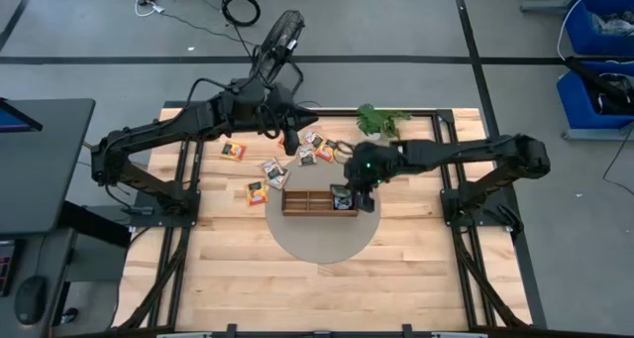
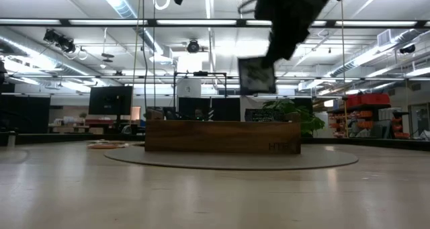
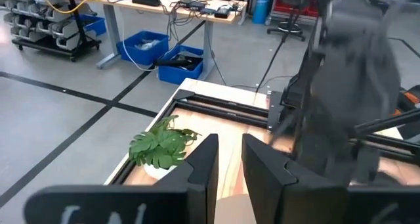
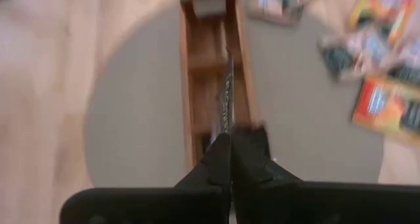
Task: Pick & Place Tea
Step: Put the blue tea bag into the right section of the wooden organizer
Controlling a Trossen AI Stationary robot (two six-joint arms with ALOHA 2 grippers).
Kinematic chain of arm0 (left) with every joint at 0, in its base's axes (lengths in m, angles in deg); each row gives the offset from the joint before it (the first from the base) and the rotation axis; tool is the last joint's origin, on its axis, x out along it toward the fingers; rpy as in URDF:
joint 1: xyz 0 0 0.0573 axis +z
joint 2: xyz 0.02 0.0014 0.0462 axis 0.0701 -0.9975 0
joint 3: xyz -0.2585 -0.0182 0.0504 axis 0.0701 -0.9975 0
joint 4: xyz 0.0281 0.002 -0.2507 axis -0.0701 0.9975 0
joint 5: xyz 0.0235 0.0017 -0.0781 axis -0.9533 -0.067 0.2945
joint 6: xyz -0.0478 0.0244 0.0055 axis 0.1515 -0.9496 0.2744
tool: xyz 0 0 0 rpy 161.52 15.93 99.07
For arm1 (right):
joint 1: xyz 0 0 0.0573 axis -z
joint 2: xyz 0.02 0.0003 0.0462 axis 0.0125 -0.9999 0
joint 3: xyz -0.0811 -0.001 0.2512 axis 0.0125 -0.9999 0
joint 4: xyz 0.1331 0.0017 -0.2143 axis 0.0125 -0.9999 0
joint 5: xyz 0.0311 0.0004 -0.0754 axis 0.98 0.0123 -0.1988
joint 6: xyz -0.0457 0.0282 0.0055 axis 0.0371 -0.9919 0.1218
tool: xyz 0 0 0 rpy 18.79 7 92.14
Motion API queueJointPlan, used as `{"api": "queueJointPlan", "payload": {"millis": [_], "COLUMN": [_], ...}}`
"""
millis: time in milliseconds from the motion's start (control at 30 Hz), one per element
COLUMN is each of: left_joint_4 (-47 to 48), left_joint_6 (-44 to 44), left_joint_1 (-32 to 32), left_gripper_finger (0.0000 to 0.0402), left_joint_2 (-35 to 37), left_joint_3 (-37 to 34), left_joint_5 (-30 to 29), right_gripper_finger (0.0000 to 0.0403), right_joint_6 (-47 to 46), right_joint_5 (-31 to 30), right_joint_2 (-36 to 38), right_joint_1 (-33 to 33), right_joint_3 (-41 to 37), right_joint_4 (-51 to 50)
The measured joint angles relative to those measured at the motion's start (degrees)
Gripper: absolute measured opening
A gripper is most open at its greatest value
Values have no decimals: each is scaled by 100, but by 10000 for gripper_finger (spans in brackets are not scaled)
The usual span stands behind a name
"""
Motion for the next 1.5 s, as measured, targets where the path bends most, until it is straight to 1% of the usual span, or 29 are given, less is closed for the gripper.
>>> {"api": "queueJointPlan", "payload": {"millis": [200,300,600,767,1067,1333,1500], "left_joint_4": [-4,0,14,18,17,17,17], "left_joint_6": [14,42,165,166,166,166,162], "left_joint_1": [0,0,0,0,0,0,0], "left_gripper_finger": [73,73,73,73,73,73,73], "left_joint_2": [0,0,0,-1,-2,-2,-2], "left_joint_3": [0,0,0,0,0,2,2], "left_joint_5": [0,-2,0,0,0,0,0], "right_gripper_finger": [0,0,0,0,1,31,70], "right_joint_6": [-123,-218,-314,-424,-432,-475,-473], "right_joint_5": [-270,-322,-320,-98,-75,-35,-67], "right_joint_2": [4,4,-24,-24,-24,-24,-24], "right_joint_1": [-107,-130,-125,-126,-127,-125,-123], "right_joint_3": [-465,-645,-1115,-1383,-1453,-1454,-1454], "right_joint_4": [189,467,912,1097,1261,1281,1272]}}
